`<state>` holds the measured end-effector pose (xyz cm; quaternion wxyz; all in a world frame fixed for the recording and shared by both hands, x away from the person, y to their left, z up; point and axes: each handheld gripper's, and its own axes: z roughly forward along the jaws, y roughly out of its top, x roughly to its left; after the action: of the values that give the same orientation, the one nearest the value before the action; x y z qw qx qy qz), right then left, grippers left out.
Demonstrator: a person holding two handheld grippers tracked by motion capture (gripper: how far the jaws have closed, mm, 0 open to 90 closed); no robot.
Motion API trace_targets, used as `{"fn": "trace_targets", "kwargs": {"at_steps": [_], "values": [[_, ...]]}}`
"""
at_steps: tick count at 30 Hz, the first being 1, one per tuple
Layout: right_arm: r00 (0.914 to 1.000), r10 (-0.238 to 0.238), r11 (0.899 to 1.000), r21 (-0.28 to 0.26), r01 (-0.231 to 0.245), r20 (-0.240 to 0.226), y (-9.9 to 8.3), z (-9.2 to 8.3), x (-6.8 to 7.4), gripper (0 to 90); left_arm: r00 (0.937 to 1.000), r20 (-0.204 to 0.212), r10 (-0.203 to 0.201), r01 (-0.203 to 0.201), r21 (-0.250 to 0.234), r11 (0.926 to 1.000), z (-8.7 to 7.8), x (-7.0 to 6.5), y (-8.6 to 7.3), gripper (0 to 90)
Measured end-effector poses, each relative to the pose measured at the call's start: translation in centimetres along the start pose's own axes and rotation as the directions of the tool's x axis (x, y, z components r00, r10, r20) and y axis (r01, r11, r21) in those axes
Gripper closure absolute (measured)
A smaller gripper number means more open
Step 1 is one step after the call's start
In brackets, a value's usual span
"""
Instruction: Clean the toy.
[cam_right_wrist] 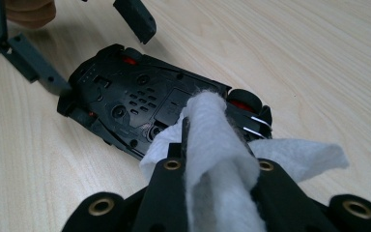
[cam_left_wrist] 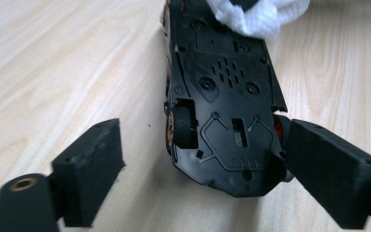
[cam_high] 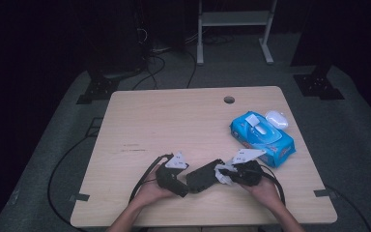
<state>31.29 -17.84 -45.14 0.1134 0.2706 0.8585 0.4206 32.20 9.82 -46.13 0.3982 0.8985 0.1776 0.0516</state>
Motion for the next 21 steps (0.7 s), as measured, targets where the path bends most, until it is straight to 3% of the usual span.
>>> {"fn": "trace_targets", "kwargs": {"at_steps": [6,11,15,18,21], "values": [[0.9999,0.014,1.0,-0.013,-0.014,0.002,-0.3,-0.1,0.2,83.2,0.9997,0.013,0.022,-0.022,0.025,0.9994,0.2,-1.0,-0.4,10.4],[0.9995,0.031,0.999,-0.02,-0.031,0.005,-0.4,-0.1,0.2,83.2,0.9991,-0.014,0.041,-0.04,0.045,0.9982,0.7,-1.3,-0.4,10.4],[0.9987,0.05,0.999,-0.018,-0.049,0.014,-0.3,0.0,0.1,83.2,0.996,-0.052,0.072,-0.067,0.093,0.9934,1.5,-1.4,-0.5,12.7],[0.9988,0.034,0.999,-0.01,-0.034,0.036,0.0,0.1,0.7,83.4,0.9964,-0.052,0.068,-0.064,0.063,0.996,1.3,-1.2,-0.5,21.4],[0.9995,0.02,1.0,-0.012,-0.019,0.026,0.6,0.6,1.3,83.5,0.9959,-0.053,0.073,-0.07,0.057,0.9959,1.4,-1.1,-0.5,23.4]]}}
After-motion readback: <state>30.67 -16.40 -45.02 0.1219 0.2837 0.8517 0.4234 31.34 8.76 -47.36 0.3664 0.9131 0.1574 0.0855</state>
